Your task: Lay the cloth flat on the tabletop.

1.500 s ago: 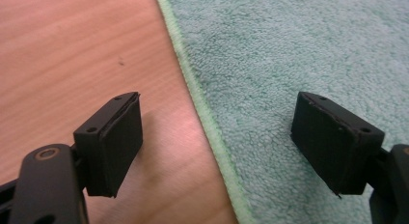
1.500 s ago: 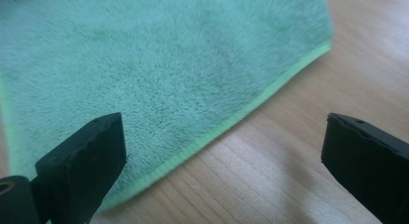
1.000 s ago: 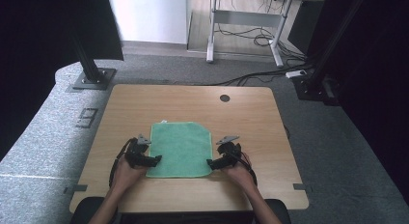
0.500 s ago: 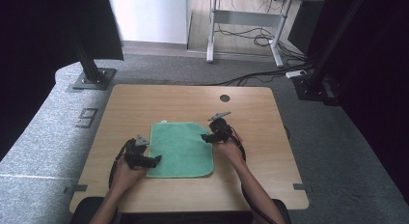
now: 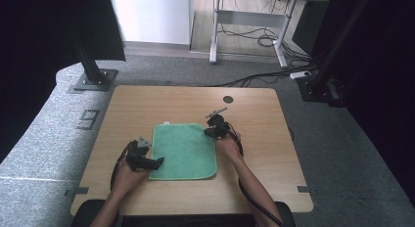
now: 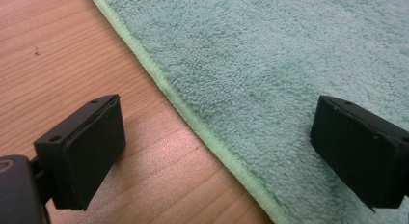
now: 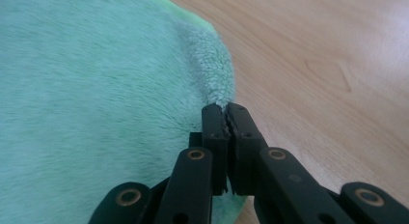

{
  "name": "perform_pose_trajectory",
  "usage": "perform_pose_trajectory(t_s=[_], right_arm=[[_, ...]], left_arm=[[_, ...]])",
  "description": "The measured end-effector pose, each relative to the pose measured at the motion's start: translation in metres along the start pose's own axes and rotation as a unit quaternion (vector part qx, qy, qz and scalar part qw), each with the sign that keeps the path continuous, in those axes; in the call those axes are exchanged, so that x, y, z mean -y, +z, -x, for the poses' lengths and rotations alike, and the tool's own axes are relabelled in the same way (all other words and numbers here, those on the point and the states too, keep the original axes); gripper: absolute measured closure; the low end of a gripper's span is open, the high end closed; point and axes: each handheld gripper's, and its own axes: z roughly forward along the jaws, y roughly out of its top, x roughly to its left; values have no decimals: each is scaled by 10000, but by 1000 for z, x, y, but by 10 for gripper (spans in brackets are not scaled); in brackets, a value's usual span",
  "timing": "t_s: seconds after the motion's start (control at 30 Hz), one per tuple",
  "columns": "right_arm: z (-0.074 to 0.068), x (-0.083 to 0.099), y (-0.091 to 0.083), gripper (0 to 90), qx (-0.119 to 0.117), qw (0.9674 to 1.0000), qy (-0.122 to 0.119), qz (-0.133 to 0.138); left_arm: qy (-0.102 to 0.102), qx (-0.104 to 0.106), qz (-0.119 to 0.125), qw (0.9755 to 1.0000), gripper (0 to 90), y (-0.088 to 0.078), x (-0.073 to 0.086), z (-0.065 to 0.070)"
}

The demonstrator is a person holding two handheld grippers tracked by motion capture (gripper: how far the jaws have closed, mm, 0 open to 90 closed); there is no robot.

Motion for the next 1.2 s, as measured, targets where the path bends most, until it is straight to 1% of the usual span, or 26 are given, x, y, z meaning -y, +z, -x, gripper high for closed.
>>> perform_pose_trajectory(t_s=[0.1, 0.2, 0.23, 0.27, 0.3, 0.33, 0.37, 0.4, 0.43, 0.47, 0.5, 0.53, 0.57, 0.6, 0.63, 0.7, 0.8, 0.83, 0.9, 1.0, 1.03, 1.07, 1.1, 1.13, 1.17, 1.2], right_arm=[[-19, -9, -17, 865, -151, 9994, -192, 241], [-42, -13, -24, 860, -316, 9978, -541, 238], [-50, -13, -24, 859, -397, 9970, -629, 209], [-50, -13, -24, 859, -397, 9970, -629, 209], [-66, -9, -20, 851, -580, 9949, -811, 129], [-66, -9, -20, 851, -580, 9949, -811, 129], [-80, -4, -12, 830, -693, 9928, -979, -40], [-85, -1, -7, 817, -766, 9915, -1048, -134], [-85, -1, -7, 817, -766, 9915, -1048, -134], [-93, 4, 0, 778, -830, 9895, -1156, -247], [-96, 5, 3, 754, -847, 9887, -1202, -285], [-96, 5, 3, 754, -847, 9887, -1202, -285], [-97, 4, 1, 702, -879, 9888, -1183, -216], [-97, 4, 1, 702, -879, 9888, -1183, -216], [-94, 0, -4, 660, -868, 9900, -1113, -84], [-88, -7, -12, 637, -819, 9916, -1003, 75], [-78, -11, -16, 614, -759, 9935, -833, 172], [-75, -12, -15, 612, -735, 9941, -776, 184], [-71, -10, -10, 607, -779, 9945, -689, 156], [-71, -6, 2, 590, -890, 9940, -632, 93], [-71, -6, 2, 590, -890, 9940, -632, 93], [-75, -3, 11, 602, -933, 9932, -690, 21], [-77, -1, 16, 647, -920, 9928, -767, -62], [-77, -1, 16, 647, -920, 9928, -767, -62], [-81, 1, 18, 760, -855, 9926, -860, -68], [-81, 1, 18, 760, -855, 9926, -860, -68]], left_arm=[[0, 7, 0, 10000, 51, 0, 0, 0], [0, 7, 2, 10000, 51, 0, 0, 0], [3, 1, -2, 10000, 51, 0, 0, 0], [3, 1, -2, 10000, 51, 0, 0, 0], [-5, 2, 2, 10000, 51, 0, 0, 0], [-5, 2, 2, 10000, 51, 0, 0, 0], [-3, -1, -1, 10000, 51, 0, 0, 0], [0, 2, 0, 10000, 51, 0, 0, 0], [0, 2, 0, 10000, 51, 0, 0, 0], [-10, 3, 9, 10000, 51, 0, 0, 0], [-8, -2, 6, 10000, 51, 0, 0, 0], [-8, -2, 6, 10000, 51, 0, 0, 0], [-10, 0, 6, 10000, 51, 0, 0, 0], [-10, 0, 6, 10000, 51, 0, 0, 0], [2, -1, -2, 10000, 51, 0, 0, 0], [5, 0, -5, 10000, 51, 0, 0, 0], [6, 1, -4, 10000, 51, 0, 0, 0], [-1, 8, -4, 10000, 51, 0, 0, 0], [2, 3, -2, 10000, 51, 0, 0, 0], [6, 1, -2, 10000, 51, 0, 0, 0], [6, 1, -2, 10000, 51, 0, 0, 0], [-3, 1, 3, 10000, 51, 0, 0, 0], [1, 6, 2, 10000, 51, 0, 0, 0], [1, 6, 2, 10000, 51, 0, 0, 0], [1, 6, 2, 10000, 51, 0, 0, 0], [1, 6, 2, 10000, 51, 0, 0, 0]])
